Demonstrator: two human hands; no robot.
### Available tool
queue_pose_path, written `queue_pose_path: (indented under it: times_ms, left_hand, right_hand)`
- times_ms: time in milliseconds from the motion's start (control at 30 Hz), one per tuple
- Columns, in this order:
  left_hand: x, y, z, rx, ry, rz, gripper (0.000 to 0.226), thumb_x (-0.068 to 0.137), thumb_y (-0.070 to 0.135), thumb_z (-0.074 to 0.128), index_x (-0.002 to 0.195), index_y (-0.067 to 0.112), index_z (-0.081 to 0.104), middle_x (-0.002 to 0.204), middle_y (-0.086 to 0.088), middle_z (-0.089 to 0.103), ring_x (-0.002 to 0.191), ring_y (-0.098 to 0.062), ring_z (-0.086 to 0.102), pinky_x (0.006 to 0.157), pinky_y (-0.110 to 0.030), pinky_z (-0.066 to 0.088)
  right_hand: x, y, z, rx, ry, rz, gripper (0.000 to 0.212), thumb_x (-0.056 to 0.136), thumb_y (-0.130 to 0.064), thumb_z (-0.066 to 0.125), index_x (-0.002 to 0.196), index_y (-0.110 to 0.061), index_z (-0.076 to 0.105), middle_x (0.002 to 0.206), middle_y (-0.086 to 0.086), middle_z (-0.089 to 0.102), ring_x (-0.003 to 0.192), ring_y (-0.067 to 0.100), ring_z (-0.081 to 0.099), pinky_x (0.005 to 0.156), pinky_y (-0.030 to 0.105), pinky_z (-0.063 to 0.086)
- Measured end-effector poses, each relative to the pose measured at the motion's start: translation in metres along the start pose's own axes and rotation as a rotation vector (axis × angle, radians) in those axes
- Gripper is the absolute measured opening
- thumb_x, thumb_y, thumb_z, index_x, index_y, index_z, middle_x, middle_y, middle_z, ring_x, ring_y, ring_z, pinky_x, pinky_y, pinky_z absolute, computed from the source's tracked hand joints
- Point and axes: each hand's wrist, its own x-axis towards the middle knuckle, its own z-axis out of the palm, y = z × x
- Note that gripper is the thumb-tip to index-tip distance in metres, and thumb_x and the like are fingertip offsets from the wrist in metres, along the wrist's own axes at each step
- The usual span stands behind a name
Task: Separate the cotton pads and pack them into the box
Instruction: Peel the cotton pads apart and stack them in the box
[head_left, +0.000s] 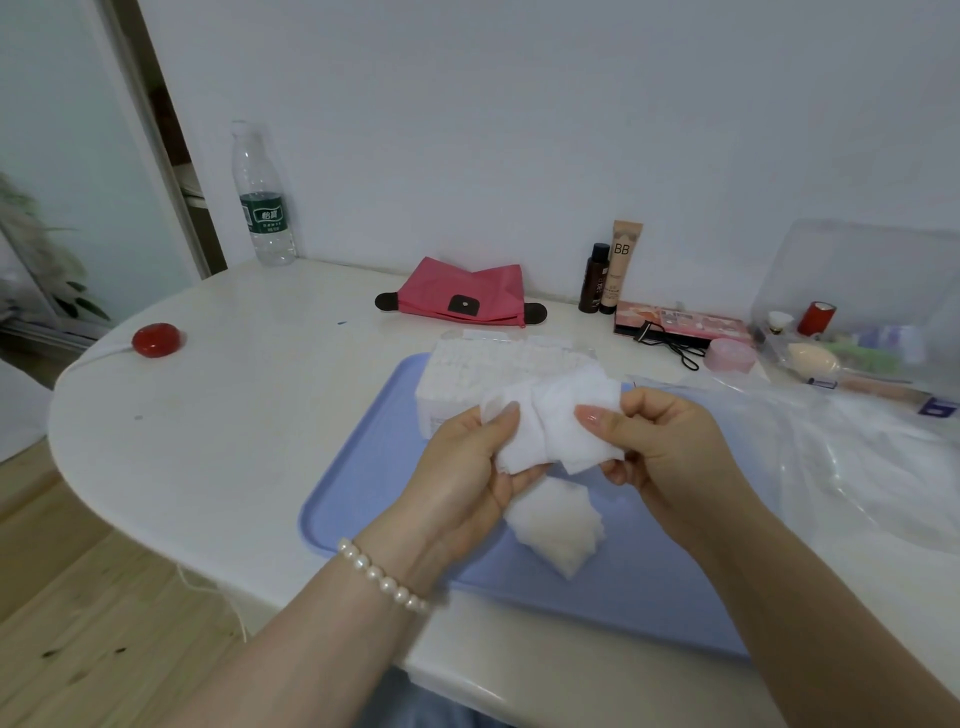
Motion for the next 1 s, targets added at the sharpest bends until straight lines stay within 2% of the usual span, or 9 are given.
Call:
queue_pose_path:
  times_ms: [100, 233, 300, 433, 600, 733, 1000]
  left_hand:
    - [-0.002, 0.000, 0.000, -0.003, 0.001, 0.000, 0.025, 0.097, 0.009, 0.041, 0.109, 0.003, 0.062, 0.108, -0.012, 0.070, 0.103, -0.025, 0.066, 0.089, -0.037, 0.052]
    - [-0.003, -0.001, 0.000, 0.001, 0.036, 0.030, 0.018, 0.094, 0.006, 0.047, 0.099, 0.007, 0.065, 0.094, -0.007, 0.074, 0.087, -0.019, 0.070, 0.082, -0.033, 0.056]
    - [-0.005, -0.002, 0.001, 0.034, 0.039, 0.044, 0.014, 0.089, 0.005, 0.055, 0.098, 0.007, 0.066, 0.094, -0.006, 0.074, 0.087, -0.018, 0.070, 0.080, -0.031, 0.057]
    - [-0.009, -0.006, 0.005, 0.115, -0.005, 0.043, 0.027, 0.074, -0.005, 0.066, 0.099, 0.007, 0.066, 0.090, -0.004, 0.074, 0.080, -0.014, 0.070, 0.071, -0.025, 0.058]
    - [-0.007, -0.010, 0.006, 0.133, 0.013, 0.055, 0.036, 0.073, -0.020, 0.060, 0.103, 0.000, 0.064, 0.090, -0.008, 0.073, 0.078, -0.016, 0.070, 0.065, -0.024, 0.057]
    - [-0.007, -0.009, 0.006, 0.126, 0.006, 0.051, 0.038, 0.074, -0.021, 0.059, 0.106, -0.001, 0.064, 0.096, -0.011, 0.072, 0.082, -0.019, 0.070, 0.068, -0.026, 0.058]
    - [-0.009, -0.005, 0.008, 0.058, 0.002, 0.028, 0.030, 0.076, -0.018, 0.058, 0.098, 0.002, 0.064, 0.084, -0.007, 0.073, 0.074, -0.016, 0.071, 0.063, -0.023, 0.057]
  right_hand:
    - [0.000, 0.000, 0.000, 0.004, 0.039, 0.000, 0.035, 0.072, -0.002, 0.073, 0.047, -0.019, 0.055, 0.066, 0.006, 0.062, 0.052, 0.020, 0.048, 0.038, 0.019, 0.037]
    - [0.002, 0.001, -0.002, -0.015, 0.093, -0.030, 0.022, 0.073, -0.003, 0.073, 0.061, -0.012, 0.057, 0.070, 0.011, 0.061, 0.050, 0.018, 0.045, 0.038, 0.019, 0.036]
    - [0.002, 0.002, -0.001, -0.015, 0.086, -0.032, 0.013, 0.073, -0.005, 0.073, 0.068, -0.007, 0.061, 0.072, 0.012, 0.061, 0.050, 0.017, 0.047, 0.039, 0.019, 0.038]
    - [0.002, 0.005, 0.000, -0.016, 0.064, -0.026, 0.010, 0.076, -0.007, 0.072, 0.074, -0.002, 0.064, 0.072, 0.013, 0.062, 0.050, 0.016, 0.048, 0.041, 0.019, 0.039]
    - [0.003, 0.006, 0.000, -0.002, 0.066, -0.029, 0.011, 0.077, -0.007, 0.070, 0.072, -0.003, 0.061, 0.069, 0.011, 0.061, 0.045, 0.013, 0.048, 0.040, 0.018, 0.038]
    - [0.004, 0.007, 0.000, 0.009, 0.051, -0.015, 0.009, 0.079, -0.007, 0.069, 0.076, -0.002, 0.062, 0.069, 0.009, 0.062, 0.043, 0.012, 0.048, 0.040, 0.019, 0.039]
    - [0.003, 0.007, 0.001, 0.029, 0.059, -0.003, 0.013, 0.077, -0.008, 0.071, 0.084, -0.003, 0.061, 0.072, 0.010, 0.065, 0.045, 0.014, 0.050, 0.041, 0.020, 0.041]
